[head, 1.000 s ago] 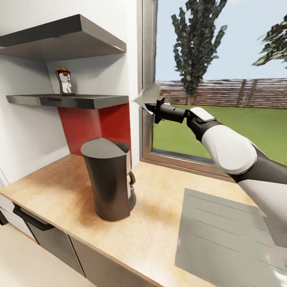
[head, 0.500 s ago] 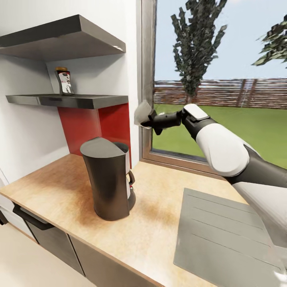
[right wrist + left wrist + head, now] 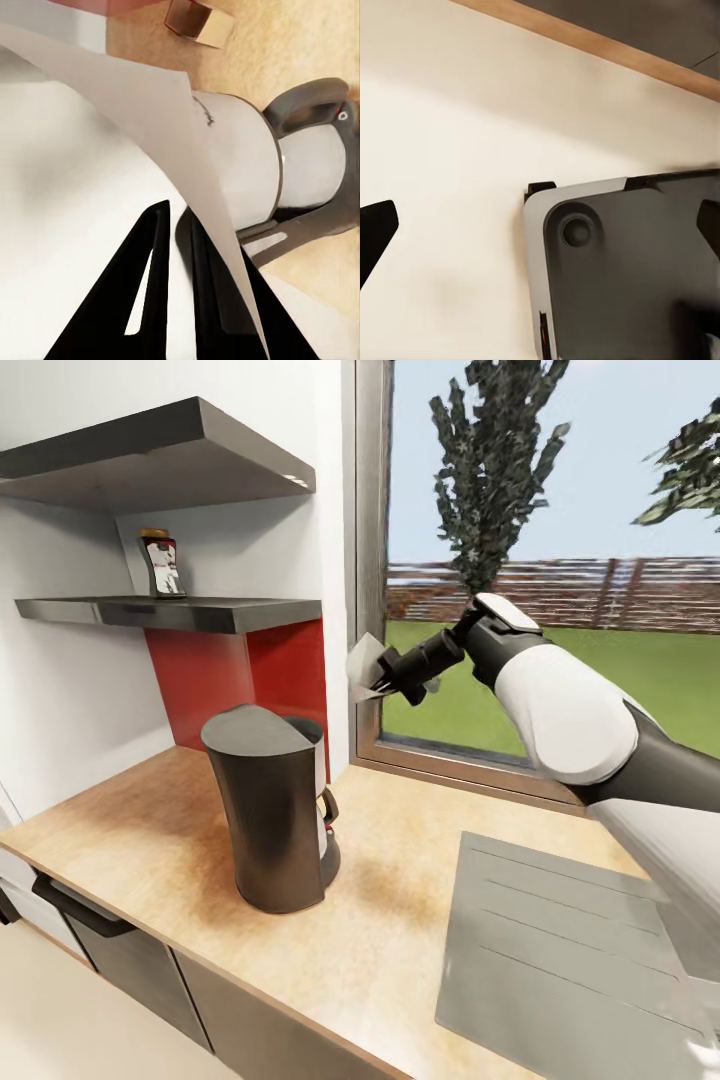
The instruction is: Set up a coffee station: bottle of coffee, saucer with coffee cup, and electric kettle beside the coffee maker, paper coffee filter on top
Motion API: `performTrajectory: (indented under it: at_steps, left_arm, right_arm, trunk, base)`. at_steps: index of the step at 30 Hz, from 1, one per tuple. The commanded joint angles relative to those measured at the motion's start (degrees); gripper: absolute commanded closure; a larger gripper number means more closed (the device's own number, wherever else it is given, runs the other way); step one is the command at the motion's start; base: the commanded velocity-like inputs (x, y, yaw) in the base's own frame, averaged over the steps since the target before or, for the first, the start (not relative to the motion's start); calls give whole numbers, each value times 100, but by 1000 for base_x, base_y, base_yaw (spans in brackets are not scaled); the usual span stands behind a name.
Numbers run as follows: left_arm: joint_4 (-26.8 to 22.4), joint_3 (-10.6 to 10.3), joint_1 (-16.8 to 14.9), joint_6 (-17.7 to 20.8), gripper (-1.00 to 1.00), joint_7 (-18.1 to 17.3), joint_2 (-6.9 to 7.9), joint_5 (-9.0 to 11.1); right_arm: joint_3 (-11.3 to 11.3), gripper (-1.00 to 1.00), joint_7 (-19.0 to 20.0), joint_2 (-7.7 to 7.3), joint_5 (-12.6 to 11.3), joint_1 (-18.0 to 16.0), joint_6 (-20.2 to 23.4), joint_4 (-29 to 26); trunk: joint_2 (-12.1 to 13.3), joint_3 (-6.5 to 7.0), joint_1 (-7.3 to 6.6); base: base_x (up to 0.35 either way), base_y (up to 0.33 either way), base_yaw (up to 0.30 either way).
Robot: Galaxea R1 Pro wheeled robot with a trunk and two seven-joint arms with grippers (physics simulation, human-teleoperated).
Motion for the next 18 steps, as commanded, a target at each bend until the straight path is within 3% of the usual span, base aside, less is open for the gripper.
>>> performTrajectory:
  at_steps: [1, 4, 9, 14, 18]
  left_arm:
    - [5, 45, -5, -12, -100, -30, 0, -27]
    - [6, 44, -5, -12, -100, -30, 0, -27]
    - [6, 44, -5, -12, -100, -30, 0, -27]
    - [6, 44, -5, -12, -100, -30, 0, -27]
    - [6, 45, -5, -12, -100, -30, -1, -27]
  right_arm:
    - [-2, 100, -435, 3, -327, -62, -97, -28]
    - [-2, 100, -1479, 3, -989, -209, -624, -144]
    - [-2, 100, -2714, 3, -1743, -294, -1315, -499]
    - [-1, 100, -3432, 3, -2414, -307, -1667, -739]
    - [-2, 100, -3679, 3, -2677, -309, -1756, -780]
  trunk:
    - [-11, -13, 4]
    - [-11, -13, 4]
    - [-11, -13, 4]
    - [-11, -13, 4]
    - [-11, -13, 4]
  base:
    - [0, 0, 0]
    - [0, 0, 0]
    - [0, 0, 0]
    - [0, 0, 0]
    - [0, 0, 0]
